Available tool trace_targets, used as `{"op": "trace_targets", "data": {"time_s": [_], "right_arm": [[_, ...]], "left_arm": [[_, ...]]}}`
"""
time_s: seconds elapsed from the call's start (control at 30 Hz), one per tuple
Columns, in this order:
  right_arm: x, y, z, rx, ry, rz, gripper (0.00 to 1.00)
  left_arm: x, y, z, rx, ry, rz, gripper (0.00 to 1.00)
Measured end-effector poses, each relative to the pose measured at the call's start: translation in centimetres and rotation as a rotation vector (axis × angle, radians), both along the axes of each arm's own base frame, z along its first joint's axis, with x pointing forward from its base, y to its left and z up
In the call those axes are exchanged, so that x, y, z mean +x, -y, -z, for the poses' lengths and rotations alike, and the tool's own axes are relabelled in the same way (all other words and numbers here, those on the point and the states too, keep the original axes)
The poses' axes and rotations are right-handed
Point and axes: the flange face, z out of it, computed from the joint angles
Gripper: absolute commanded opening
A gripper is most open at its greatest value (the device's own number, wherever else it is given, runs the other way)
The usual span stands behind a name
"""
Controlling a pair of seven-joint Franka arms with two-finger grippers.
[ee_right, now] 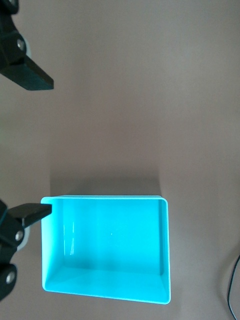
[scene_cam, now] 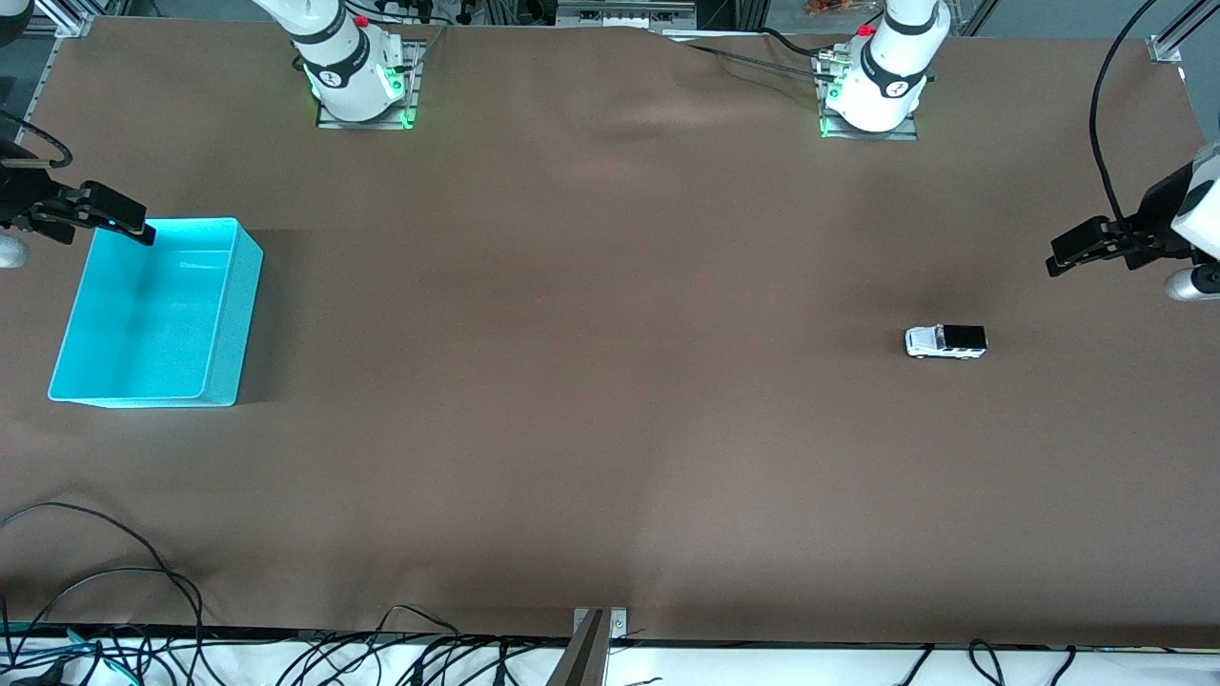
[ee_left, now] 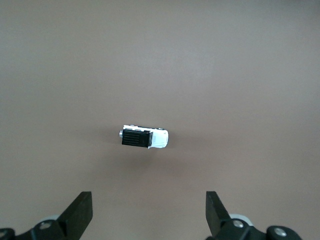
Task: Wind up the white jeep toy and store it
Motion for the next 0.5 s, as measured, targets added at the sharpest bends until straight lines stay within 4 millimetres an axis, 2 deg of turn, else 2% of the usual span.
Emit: {"op": "trace_targets", "data": {"time_s": [0.5], "right_arm": [[0.0,0.0,0.0,0.0,0.002,0.0,1.0]], "left_arm": [[0.2,-0.3,1.9,-0.003,-0.041,-0.006,1.0]]}}
